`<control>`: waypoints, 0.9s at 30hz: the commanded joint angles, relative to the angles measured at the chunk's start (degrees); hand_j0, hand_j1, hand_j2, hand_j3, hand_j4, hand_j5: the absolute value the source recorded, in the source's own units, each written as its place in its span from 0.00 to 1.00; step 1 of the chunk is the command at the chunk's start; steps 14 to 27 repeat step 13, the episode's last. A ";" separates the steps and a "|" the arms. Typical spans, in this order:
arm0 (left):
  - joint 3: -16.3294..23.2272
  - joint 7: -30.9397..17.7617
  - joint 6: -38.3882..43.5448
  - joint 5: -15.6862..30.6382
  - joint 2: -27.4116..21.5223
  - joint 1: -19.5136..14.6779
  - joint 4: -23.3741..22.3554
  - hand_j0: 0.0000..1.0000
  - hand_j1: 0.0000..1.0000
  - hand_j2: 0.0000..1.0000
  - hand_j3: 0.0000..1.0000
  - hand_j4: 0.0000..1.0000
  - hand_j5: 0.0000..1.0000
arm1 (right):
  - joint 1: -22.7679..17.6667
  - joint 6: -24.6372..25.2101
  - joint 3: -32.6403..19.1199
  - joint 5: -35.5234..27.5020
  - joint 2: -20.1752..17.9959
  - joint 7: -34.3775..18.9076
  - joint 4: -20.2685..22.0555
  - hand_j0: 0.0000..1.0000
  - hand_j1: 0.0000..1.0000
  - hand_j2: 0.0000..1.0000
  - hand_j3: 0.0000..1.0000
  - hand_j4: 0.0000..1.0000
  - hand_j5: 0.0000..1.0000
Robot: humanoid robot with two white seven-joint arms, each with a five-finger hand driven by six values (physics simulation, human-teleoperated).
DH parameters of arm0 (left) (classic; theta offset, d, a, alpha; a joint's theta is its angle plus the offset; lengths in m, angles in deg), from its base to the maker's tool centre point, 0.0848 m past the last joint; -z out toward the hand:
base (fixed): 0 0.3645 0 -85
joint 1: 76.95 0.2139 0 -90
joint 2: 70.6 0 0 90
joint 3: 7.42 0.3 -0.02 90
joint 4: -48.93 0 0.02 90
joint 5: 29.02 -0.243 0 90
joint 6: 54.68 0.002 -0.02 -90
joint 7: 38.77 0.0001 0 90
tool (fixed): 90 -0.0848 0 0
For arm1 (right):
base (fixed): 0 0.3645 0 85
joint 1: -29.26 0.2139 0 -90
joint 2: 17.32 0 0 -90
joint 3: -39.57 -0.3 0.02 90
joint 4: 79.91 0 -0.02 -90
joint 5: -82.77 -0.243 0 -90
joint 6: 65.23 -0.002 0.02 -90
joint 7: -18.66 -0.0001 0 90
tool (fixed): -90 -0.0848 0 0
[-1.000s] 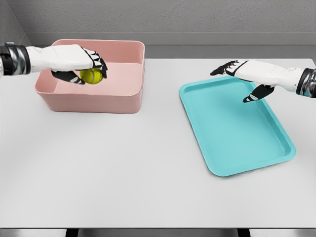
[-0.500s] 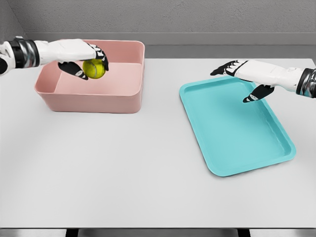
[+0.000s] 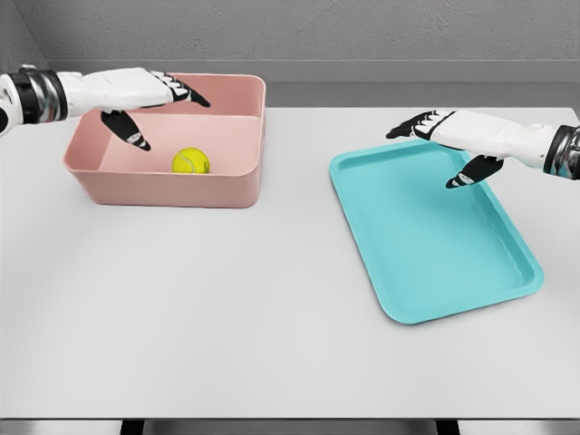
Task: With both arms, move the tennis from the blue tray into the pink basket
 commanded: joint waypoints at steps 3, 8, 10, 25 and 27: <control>0.12 0.03 0.19 7.51 -8.72 2.37 15.20 1.00 1.00 1.00 1.00 1.00 1.00 | 0.00 0.12 -0.06 -0.38 -0.05 0.03 0.01 1.00 1.00 1.00 1.00 1.00 1.00; -0.14 0.03 0.19 14.72 -16.55 6.15 22.50 1.00 1.00 1.00 1.00 1.00 1.00 | 0.00 0.12 -0.06 -0.38 -0.05 0.11 0.01 1.00 1.00 1.00 1.00 1.00 1.00; -0.14 0.03 0.19 14.72 -17.42 7.47 22.59 1.00 1.00 1.00 1.00 1.00 1.00 | 0.00 0.12 -0.06 -0.38 -0.05 0.03 0.10 1.00 1.00 1.00 1.00 1.00 1.00; -0.14 5.33 0.19 14.64 -17.95 8.79 22.59 1.00 1.00 1.00 1.00 1.00 1.00 | 0.00 0.12 -0.06 -0.38 -0.05 0.03 0.10 1.00 1.00 1.00 1.00 1.00 1.00; -0.14 5.33 0.19 14.64 -17.95 8.79 22.59 1.00 1.00 1.00 1.00 1.00 1.00 | 0.00 0.12 -0.06 -0.38 -0.05 0.03 0.10 1.00 1.00 1.00 1.00 1.00 1.00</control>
